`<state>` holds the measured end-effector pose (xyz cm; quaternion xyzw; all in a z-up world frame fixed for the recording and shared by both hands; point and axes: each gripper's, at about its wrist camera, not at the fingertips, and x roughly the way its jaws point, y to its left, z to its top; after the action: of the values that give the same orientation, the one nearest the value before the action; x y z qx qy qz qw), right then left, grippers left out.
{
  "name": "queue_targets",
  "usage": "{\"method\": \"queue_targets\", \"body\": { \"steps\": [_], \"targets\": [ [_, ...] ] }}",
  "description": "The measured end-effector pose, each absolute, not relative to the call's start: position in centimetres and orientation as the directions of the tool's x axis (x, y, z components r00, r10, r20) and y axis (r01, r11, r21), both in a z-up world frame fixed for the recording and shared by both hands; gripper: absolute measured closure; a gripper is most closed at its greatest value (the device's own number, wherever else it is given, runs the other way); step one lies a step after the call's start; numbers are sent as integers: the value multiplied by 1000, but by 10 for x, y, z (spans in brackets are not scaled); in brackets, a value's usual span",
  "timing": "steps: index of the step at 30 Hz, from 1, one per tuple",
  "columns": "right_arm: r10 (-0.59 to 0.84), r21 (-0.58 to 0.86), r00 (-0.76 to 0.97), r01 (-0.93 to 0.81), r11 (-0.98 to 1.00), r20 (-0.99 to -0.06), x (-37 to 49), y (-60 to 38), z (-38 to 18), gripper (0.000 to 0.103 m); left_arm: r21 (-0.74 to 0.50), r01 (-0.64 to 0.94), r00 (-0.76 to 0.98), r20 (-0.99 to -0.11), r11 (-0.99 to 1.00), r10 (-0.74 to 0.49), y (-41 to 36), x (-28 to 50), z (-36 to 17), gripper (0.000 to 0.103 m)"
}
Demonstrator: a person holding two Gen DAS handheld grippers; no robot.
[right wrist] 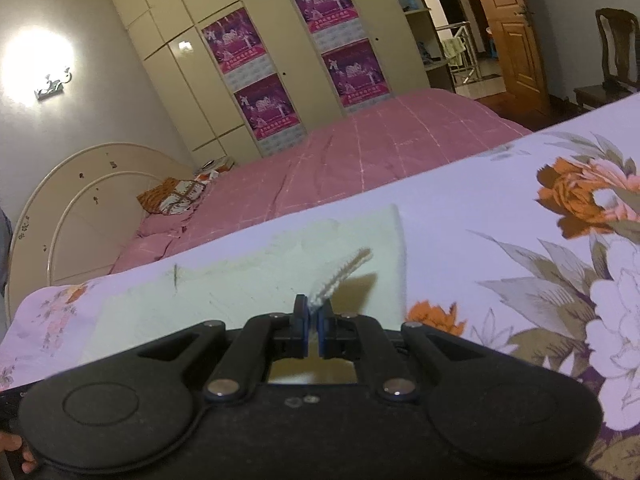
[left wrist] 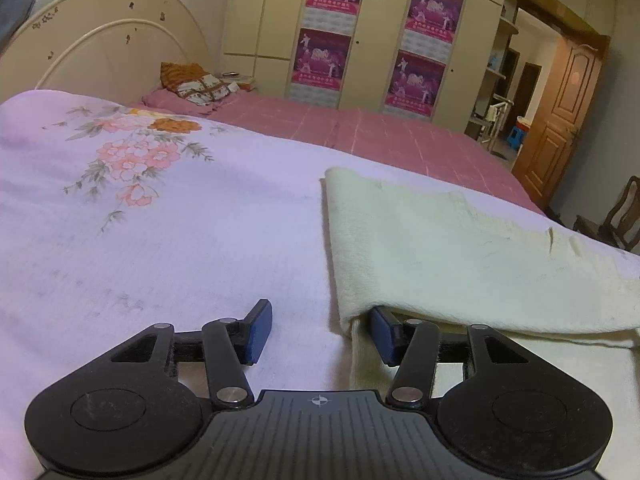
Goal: Fold small clothes
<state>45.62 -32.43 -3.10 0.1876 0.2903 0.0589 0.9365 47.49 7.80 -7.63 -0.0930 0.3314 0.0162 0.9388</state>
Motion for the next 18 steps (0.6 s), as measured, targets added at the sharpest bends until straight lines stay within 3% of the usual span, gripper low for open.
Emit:
{"method": "queue_targets", "body": {
  "steps": [11, 13, 15, 18],
  "targets": [
    [189, 363, 797, 41, 931, -574, 458, -330, -53, 97, -96, -35, 772, -635, 995, -34, 76, 470, -74, 49],
    [179, 353, 797, 45, 934, -577, 455, -333, -54, 98, -92, -10, 805, -592, 996, -47, 79, 455, -65, 49],
    [154, 342, 813, 59, 938, -562, 448, -337, -46, 83, -102, 18, 835, -546, 995, -71, 77, 448, -54, 49],
    [169, 321, 835, 9, 947, -523, 445, -330, -34, 82, -110, 85, 843, -521, 990, -130, 60, 462, -49, 49]
  ]
}}
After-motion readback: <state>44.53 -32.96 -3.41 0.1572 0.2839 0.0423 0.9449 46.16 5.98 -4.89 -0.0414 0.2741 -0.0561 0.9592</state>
